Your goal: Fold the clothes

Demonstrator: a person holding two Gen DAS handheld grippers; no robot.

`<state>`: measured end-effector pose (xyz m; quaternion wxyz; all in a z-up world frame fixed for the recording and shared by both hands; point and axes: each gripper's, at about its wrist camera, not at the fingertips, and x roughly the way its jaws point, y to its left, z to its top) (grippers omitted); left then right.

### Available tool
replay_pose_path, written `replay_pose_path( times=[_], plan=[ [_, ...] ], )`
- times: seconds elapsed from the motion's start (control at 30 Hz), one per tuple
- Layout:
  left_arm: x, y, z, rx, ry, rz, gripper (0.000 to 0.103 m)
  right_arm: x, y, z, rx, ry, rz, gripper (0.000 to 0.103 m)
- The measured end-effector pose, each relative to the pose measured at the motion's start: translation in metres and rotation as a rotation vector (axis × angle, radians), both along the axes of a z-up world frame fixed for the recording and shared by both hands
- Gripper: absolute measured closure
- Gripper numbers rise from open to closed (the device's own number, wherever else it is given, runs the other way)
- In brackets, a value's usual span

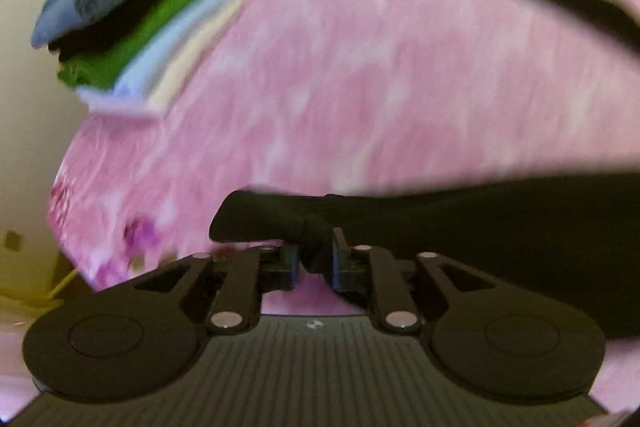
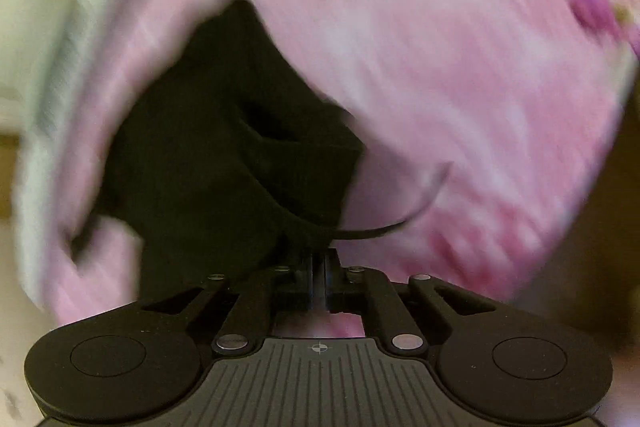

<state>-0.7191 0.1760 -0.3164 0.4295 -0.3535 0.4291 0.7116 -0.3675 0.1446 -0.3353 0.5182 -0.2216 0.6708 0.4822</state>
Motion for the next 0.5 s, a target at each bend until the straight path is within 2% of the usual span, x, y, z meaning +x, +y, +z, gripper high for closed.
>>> replay_pose_path(
  times=[0.03,0.1,0.17,0.3,0.4,0.47,0.5],
  plan=[
    [0.006,-0.003,-0.005,-0.013,0.001,0.006,0.087,0.000,-0.008,-0.008,-0.058,-0.029,0.028,0.100],
    [0.023,-0.007,-0.004,0.009,0.030,0.018,0.086,0.007,-0.018,-0.009,-0.066,-0.068,0.028,0.099],
    [0.041,-0.008,0.002,0.050,0.064,0.020,0.086,0.016,-0.015,0.000,-0.017,-0.075,0.013,0.095],
    [0.085,0.005,0.023,0.123,0.119,-0.023,0.083,0.026,-0.005,0.019,0.077,-0.093,-0.004,0.095],
    [0.125,0.020,0.040,0.198,0.091,-0.076,0.083,0.025,0.003,0.029,0.133,-0.098,0.011,0.095],
    [0.156,0.029,0.045,0.221,0.058,-0.131,0.082,0.023,0.006,0.036,0.163,-0.119,0.030,0.095],
    [0.175,0.033,0.047,0.229,0.007,-0.167,0.079,0.021,0.008,0.038,0.176,-0.137,0.042,0.095]
  ],
)
